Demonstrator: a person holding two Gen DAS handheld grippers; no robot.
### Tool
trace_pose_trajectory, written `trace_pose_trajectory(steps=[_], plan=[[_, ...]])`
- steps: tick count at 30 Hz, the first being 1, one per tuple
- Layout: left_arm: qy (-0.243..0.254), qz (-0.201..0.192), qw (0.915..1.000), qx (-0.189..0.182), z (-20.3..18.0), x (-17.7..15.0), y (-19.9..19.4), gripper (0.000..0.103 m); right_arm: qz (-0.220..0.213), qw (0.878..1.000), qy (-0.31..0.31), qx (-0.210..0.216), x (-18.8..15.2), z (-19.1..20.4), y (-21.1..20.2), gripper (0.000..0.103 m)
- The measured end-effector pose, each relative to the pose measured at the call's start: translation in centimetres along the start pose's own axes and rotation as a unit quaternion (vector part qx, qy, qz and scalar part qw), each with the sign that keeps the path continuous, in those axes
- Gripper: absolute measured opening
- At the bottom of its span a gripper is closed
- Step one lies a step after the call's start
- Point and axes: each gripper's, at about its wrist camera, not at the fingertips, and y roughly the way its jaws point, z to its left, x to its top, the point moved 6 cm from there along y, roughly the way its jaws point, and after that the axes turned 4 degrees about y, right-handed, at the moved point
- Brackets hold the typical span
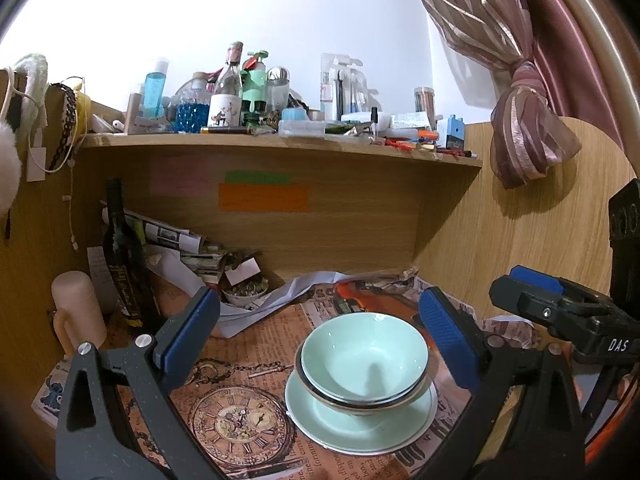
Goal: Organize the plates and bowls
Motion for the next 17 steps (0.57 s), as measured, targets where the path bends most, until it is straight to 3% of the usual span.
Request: trace_pose_trajectory(steps=[17], plan=[[-0.008, 0.015, 0.9997, -0.018, -0.32, -0.51, 0.65, 0.102, 0.006, 1.0, 0.005, -0.004, -0.36, -0.39, 0.5, 0.103]])
